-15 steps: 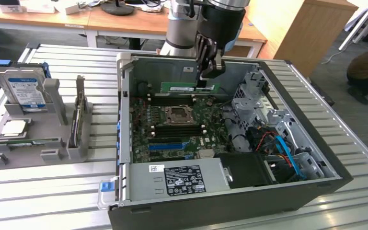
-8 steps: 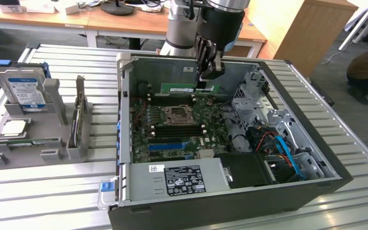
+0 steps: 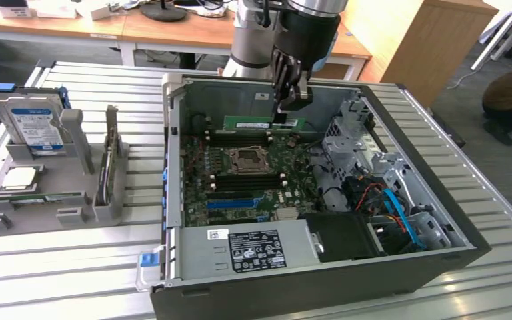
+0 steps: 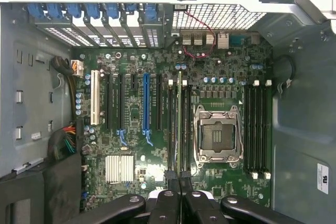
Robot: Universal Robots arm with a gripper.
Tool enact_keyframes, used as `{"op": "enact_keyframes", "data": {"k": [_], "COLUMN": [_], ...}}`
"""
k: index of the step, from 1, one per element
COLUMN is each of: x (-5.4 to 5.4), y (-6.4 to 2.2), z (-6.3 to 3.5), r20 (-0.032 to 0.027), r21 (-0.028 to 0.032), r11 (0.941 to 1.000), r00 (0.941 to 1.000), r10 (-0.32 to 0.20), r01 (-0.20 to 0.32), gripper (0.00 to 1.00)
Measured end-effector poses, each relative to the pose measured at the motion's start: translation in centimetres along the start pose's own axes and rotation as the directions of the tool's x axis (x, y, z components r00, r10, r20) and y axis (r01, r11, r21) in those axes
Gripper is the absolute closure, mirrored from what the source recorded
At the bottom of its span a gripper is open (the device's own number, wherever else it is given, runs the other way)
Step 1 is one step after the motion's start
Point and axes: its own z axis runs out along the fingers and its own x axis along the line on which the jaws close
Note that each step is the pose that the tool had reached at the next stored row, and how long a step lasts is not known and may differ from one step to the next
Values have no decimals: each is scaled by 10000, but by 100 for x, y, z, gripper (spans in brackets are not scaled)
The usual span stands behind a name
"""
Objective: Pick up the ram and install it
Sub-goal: 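Insert the ram into the slot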
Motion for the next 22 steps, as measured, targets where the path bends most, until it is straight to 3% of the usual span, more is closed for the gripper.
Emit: {"op": "enact_keyframes", "data": {"k": [8, 22], "x": [1, 3], "y": [-1, -4], "z": [71, 298], "r20": [-2, -2], "r21": [0, 2], "r11": [10000, 10000], "r00": [10000, 10000], "r10": [0, 1], "r01": [0, -1], "gripper": [88, 88]}}
